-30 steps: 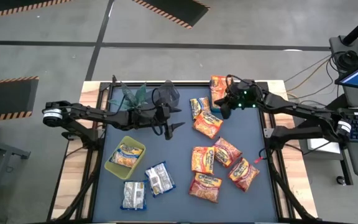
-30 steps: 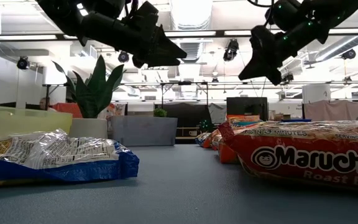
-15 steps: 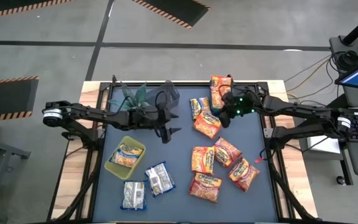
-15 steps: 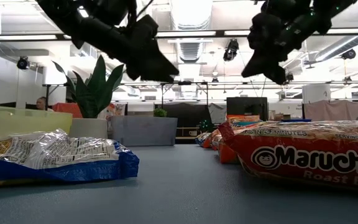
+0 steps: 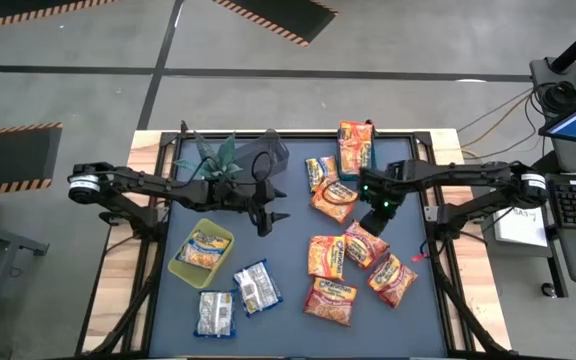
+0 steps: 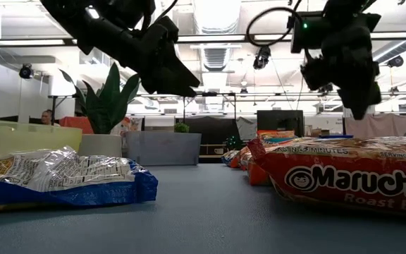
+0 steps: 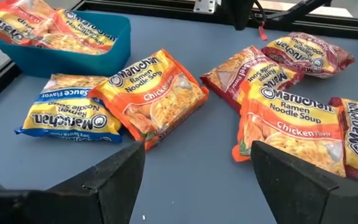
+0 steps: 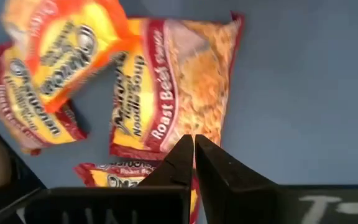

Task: Sort Maruchan noodles
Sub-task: Put the red noodle pack into the black bin

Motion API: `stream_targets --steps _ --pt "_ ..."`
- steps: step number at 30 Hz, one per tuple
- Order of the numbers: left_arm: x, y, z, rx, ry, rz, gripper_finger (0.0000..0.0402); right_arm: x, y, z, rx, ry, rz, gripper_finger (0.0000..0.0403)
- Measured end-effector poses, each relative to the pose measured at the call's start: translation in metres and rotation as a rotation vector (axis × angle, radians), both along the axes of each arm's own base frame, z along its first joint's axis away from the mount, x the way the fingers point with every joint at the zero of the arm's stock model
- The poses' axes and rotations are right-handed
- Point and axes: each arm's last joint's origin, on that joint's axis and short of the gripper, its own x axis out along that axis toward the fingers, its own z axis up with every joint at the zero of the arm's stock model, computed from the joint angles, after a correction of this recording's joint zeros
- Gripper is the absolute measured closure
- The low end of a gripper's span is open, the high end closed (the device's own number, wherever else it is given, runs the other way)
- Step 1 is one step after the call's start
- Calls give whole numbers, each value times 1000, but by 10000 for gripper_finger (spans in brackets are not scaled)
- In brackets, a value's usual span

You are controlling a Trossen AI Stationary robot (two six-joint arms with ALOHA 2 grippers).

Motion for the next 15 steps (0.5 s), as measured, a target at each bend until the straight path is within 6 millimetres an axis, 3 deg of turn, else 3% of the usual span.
stream_targets --steps 6,11,15 --pt "0 0 0 0 0 -1 125 0 3 -5 15 34 -34 360" --pt "0 -3 -1 -1 13 -10 125 -2 5 -9 15 64 -67 291" --pt "-1 -7 -3 -2 34 -24 125 -12 14 -26 44 138 -56 227"
